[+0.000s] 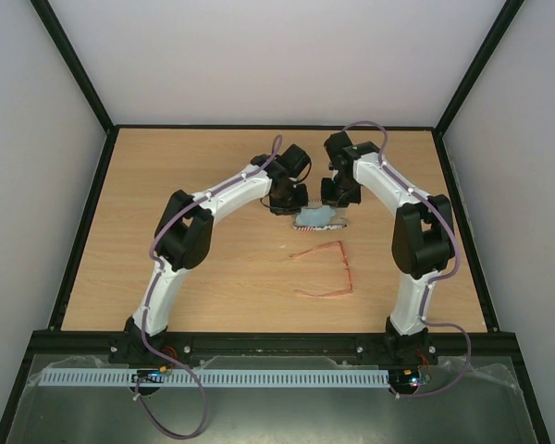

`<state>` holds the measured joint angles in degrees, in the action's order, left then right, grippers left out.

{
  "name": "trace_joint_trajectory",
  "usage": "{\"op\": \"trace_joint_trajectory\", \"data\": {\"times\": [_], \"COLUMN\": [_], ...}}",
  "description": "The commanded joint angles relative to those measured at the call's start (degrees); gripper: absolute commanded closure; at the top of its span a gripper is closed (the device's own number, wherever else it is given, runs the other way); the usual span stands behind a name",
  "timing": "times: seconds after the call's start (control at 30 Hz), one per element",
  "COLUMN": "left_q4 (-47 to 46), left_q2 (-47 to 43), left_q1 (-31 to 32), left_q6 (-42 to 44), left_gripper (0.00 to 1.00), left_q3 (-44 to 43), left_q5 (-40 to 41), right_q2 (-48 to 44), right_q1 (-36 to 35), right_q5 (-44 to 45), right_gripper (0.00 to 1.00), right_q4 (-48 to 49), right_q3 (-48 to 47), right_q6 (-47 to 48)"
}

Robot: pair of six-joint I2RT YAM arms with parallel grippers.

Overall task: Organize the sunglasses
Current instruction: Place the glasses cleaning cloth in the sunglasses case.

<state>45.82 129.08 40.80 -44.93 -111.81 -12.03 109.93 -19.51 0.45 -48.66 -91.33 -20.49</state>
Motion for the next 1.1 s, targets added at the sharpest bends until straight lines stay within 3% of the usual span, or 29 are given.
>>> {"op": "trace_joint_trajectory", "data": {"times": [0.0, 1.07], "left_q4": [0.5, 0.5], "left_q2": [1.9, 4.9], "left_q1": [-0.4, 0.6], "left_q6": [0.9, 2.0], "left_gripper": [0.98, 0.98], "left_q3": [-1.7, -1.0], "left_q5": [-0.8, -0.6], "right_q2": [1.7, 3.6], "right_q1": [0.1, 0.1], "right_q5": [-0.1, 6.1], "right_gripper": [0.99, 0.99], "right_q4": [-0.7, 1.8], "right_q3": [1.8, 6.2], "right_q6": [0.9, 1.3]}}
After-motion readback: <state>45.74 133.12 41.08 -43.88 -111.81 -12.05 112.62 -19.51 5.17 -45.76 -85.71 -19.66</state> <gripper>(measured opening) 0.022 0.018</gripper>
